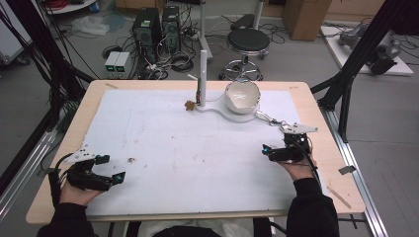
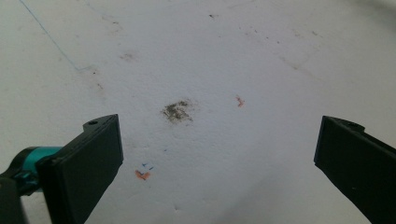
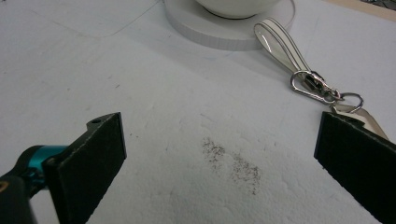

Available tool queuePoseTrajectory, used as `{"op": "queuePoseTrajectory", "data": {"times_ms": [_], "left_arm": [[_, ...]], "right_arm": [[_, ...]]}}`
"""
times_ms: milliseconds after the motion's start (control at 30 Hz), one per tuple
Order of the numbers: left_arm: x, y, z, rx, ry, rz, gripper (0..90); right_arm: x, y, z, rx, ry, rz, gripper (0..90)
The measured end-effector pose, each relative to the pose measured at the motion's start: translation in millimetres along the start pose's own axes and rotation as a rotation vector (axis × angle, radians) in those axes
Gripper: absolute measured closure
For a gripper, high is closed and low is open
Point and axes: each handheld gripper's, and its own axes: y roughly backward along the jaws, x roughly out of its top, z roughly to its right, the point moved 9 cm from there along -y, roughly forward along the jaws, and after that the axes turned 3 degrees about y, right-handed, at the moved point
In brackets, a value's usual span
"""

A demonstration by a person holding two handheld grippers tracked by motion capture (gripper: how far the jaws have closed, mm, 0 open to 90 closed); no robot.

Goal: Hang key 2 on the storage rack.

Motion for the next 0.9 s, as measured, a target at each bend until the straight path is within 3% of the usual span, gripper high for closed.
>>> {"op": "queuePoseTrajectory", "data": {"times_ms": [267, 533, 767, 900], "left_arm": [[0.1, -1.5, 0.4, 0.000, 0.003, 0.003, 1.7], [-0.4, -1.7, 0.2, -0.007, -0.002, 0.002, 1.7], [-1.4, -2.8, 1.2, -0.012, -0.006, -0.005, 1.7], [-1.6, -3.3, 1.0, -0.021, -0.007, -0.007, 1.7]], "right_arm": [[15.6, -5.8, 7.8, -0.001, 0.040, -0.028, 1.3], [35.1, -15.5, 20.5, -0.007, 0.050, -0.041, 1.3], [43.0, -34.3, 35.0, -0.030, 0.081, -0.114, 1.3], [45.2, -43.3, 43.4, -0.026, 0.065, -0.131, 1.3]]}}
